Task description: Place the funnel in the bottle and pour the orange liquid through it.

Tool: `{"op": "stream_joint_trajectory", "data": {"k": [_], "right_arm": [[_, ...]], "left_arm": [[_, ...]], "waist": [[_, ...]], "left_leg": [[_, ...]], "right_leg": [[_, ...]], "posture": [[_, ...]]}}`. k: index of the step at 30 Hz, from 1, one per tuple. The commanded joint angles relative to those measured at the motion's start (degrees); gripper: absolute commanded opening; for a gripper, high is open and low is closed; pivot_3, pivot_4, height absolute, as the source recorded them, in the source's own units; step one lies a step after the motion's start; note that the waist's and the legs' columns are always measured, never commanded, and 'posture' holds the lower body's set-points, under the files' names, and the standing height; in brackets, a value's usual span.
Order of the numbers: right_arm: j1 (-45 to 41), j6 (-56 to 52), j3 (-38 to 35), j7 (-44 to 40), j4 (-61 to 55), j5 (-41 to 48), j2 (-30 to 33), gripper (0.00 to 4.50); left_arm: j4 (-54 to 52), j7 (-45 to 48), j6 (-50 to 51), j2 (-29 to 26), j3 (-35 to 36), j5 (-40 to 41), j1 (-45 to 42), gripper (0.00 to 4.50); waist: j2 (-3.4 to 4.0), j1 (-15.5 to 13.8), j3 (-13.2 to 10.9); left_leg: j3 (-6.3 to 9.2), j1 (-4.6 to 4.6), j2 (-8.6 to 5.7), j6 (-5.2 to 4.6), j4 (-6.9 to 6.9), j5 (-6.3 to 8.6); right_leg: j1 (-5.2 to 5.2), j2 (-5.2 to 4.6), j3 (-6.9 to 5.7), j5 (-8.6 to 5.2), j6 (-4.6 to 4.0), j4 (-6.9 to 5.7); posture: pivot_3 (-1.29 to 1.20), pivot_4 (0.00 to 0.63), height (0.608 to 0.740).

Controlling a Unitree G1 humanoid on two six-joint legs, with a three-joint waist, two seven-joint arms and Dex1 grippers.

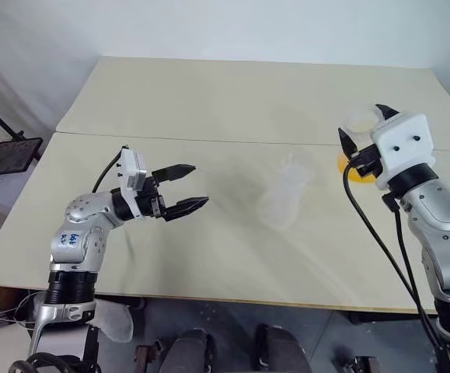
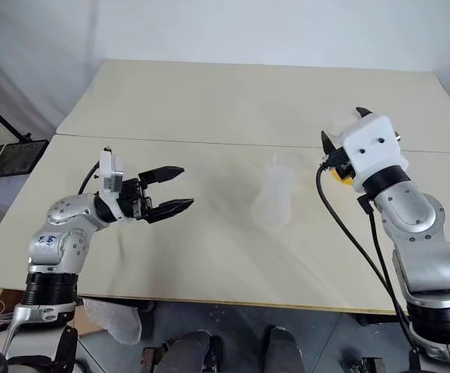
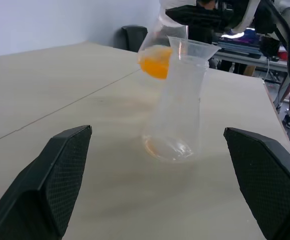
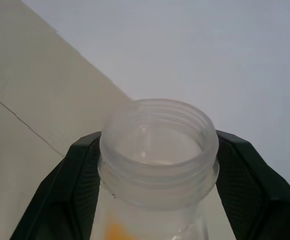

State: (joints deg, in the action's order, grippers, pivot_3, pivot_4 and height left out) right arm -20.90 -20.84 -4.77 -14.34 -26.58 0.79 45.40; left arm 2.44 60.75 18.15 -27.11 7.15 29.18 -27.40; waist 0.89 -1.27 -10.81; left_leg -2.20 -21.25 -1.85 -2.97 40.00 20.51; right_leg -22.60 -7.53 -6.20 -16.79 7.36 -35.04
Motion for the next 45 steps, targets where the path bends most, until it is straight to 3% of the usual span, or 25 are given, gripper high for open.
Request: {"op": "stream_joint_trajectory", "data": {"k": [1,17,33,45], "right_arm": [[0.1,6.44,0.31,-1.16,-1.77,-6.67,2.69,2.8],[1.82,17.67,3.65,-3.34,0.44,-22.54,2.01,2.8],[4.66,26.61,2.16,-1.99,1.73,-34.46,2.62,2.8],[4.77,27.56,1.09,-2.86,1.82,-36.35,2.06,2.8]], "left_arm": [[-2.69,-0.55,-1.14,0.46,-0.13,0.92,0.47,4.5],[-2.58,-0.73,-2.64,3.07,-2.06,1.06,0.07,4.5],[-4.03,0.91,-3.59,4.46,-3.83,1.57,-0.66,4.5],[-3.36,1.47,-3.66,5.01,-4.82,1.4,-1.33,4.5]], "waist": [[0.0,0.0,0.0],[-0.01,-0.02,0.0],[-0.01,-0.01,0.0],[-0.01,0.0,0.0]], "left_leg": [[0.0,0.0,0.01,0.0,0.0,0.0],[-0.01,0.01,0.03,0.01,0.01,0.0],[-0.01,0.02,0.04,0.02,0.01,-0.01],[-0.01,0.02,0.04,0.03,0.02,-0.02]], "right_leg": [[0.0,0.01,0.0,0.0,0.0,0.0],[0.01,0.02,-0.06,0.0,0.01,0.01],[0.03,0.04,-0.07,0.0,0.01,0.03],[0.04,0.04,-0.06,0.0,0.01,0.04]], "posture": [[0.0,0.15,0.74],[0.0,0.15,0.74],[0.0,0.15,0.74],[0.0,0.15,0.74]]}}
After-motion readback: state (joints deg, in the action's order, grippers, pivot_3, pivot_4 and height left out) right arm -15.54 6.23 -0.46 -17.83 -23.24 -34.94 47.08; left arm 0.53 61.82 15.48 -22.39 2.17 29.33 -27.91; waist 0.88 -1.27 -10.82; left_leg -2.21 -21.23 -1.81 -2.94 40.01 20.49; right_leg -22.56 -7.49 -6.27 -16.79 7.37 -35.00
